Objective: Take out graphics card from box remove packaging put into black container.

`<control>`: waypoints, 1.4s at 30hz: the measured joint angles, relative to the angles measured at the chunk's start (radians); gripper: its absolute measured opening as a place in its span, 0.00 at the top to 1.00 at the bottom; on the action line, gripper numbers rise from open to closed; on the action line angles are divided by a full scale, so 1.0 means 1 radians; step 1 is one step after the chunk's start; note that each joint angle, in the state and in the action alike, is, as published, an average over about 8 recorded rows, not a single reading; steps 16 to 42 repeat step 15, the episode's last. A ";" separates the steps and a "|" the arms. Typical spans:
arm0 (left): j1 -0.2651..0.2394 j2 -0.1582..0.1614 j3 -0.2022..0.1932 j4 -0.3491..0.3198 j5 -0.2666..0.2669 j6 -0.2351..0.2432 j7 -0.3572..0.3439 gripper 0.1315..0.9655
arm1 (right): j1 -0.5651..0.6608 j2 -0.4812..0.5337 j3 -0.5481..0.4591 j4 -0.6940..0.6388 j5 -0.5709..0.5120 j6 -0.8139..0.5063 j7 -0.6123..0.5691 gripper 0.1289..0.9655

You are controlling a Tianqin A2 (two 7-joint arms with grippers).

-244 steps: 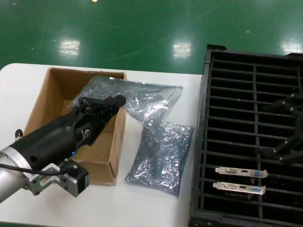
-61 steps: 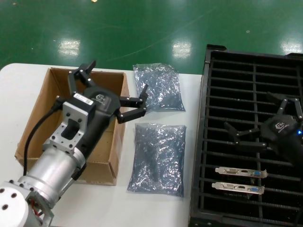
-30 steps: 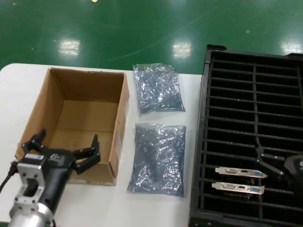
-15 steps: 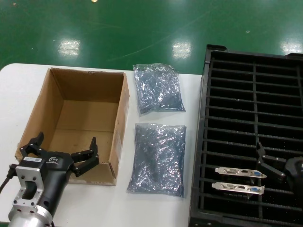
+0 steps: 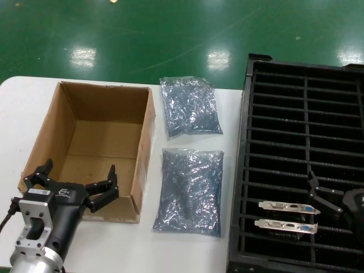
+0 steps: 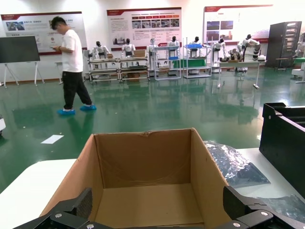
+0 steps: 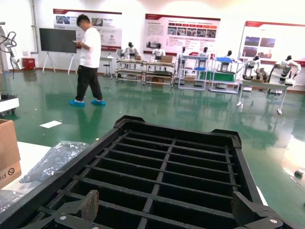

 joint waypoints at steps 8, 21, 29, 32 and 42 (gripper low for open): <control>0.000 0.000 0.000 0.000 0.000 0.000 0.000 0.00 | 0.000 0.000 0.000 0.000 0.000 0.000 0.000 0.00; 0.000 0.000 0.000 0.000 0.000 0.000 0.000 0.00 | 0.000 0.000 0.000 0.000 0.000 0.000 0.000 0.00; 0.000 0.000 0.000 0.000 0.000 0.000 0.000 0.00 | 0.000 0.000 0.000 0.000 0.000 0.000 0.000 0.00; 0.000 0.000 0.000 0.000 0.000 0.000 0.000 0.00 | 0.000 0.000 0.000 0.000 0.000 0.000 0.000 0.00; 0.000 0.000 0.000 0.000 0.000 0.000 0.000 0.00 | 0.000 0.000 0.000 0.000 0.000 0.000 0.000 0.00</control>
